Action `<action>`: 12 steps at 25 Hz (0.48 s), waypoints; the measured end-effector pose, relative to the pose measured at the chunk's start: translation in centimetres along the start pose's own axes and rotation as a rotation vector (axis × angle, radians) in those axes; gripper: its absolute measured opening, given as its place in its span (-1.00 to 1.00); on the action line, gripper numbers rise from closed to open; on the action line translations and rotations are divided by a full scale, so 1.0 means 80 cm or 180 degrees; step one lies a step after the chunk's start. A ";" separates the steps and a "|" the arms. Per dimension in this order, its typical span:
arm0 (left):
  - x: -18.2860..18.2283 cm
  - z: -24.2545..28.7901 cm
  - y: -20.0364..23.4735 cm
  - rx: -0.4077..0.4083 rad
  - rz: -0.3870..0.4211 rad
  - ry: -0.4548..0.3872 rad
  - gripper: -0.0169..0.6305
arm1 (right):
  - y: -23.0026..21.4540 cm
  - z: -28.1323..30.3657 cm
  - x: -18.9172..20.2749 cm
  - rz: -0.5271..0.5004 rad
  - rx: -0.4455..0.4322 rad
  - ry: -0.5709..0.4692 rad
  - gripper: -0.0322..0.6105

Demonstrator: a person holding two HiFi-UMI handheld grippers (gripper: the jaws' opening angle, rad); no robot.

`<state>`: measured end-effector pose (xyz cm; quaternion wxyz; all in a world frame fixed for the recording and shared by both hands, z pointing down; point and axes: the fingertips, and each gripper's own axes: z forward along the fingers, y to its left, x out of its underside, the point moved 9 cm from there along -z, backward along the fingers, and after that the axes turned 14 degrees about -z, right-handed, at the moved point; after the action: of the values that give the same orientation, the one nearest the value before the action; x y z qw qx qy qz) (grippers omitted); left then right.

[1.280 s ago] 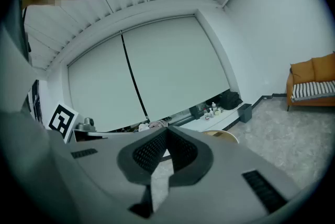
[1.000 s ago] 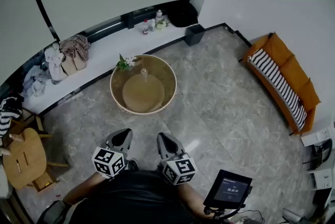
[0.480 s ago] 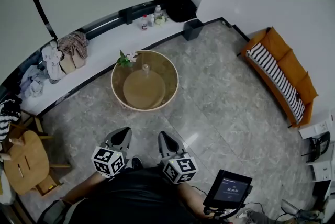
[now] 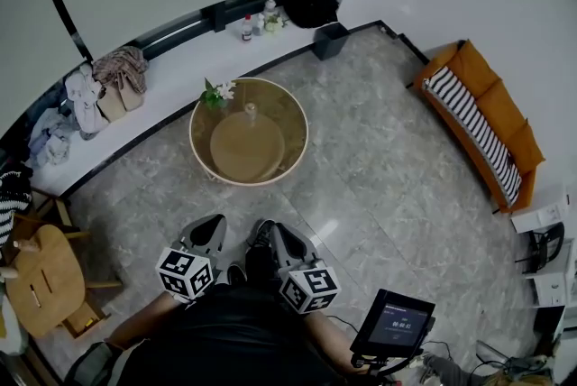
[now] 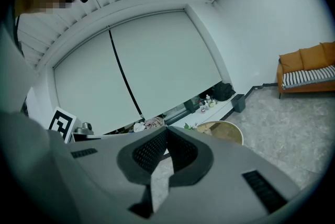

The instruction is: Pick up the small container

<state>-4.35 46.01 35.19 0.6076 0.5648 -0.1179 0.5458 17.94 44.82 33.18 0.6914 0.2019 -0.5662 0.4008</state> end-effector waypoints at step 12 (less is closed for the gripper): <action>-0.068 0.058 0.060 -0.0381 -0.0014 -0.0082 -0.94 | -0.038 0.133 -0.039 -0.0054 -0.0458 -0.0093 -0.88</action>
<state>-8.04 38.25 35.32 0.6400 0.5346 -0.1569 0.5292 13.60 34.16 33.70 0.6991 0.1624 -0.6019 0.3502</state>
